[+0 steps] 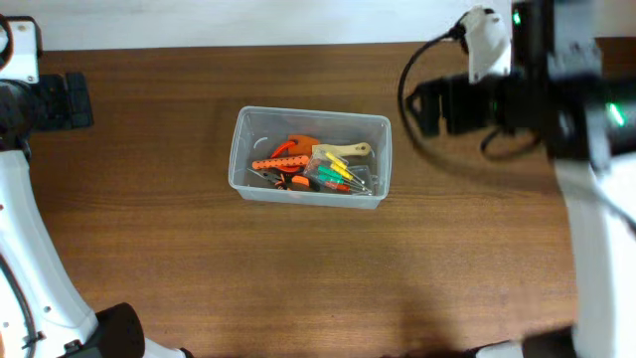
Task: Pack container
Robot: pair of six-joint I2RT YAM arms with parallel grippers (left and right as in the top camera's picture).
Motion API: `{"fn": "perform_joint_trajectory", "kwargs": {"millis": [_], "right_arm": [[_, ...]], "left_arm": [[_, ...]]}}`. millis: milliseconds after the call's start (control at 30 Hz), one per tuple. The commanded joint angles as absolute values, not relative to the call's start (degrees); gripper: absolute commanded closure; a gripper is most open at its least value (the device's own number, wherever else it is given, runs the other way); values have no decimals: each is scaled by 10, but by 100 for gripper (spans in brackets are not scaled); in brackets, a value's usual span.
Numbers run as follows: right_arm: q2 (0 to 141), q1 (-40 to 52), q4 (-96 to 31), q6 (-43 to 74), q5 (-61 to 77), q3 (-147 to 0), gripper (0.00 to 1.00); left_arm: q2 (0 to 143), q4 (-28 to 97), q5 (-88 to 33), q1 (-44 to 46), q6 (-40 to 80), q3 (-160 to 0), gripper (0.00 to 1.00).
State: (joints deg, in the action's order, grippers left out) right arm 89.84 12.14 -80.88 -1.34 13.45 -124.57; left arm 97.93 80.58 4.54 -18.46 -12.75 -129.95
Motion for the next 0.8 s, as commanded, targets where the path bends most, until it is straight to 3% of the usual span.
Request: {"fn": "perform_joint_trajectory", "kwargs": {"millis": [0,367,767], "right_arm": [[817,136,-795,-29,116,-1199,2],[408,46,-441,-31,25,-688,2],[36,-1,-387,-31,-1,-234,2]], "left_arm": [[973,807,42,-189,-120,-1302,1],[973,807,42,-189,-120,-1302,1],[973,807,41,-189,-120,-1302,1]]}}
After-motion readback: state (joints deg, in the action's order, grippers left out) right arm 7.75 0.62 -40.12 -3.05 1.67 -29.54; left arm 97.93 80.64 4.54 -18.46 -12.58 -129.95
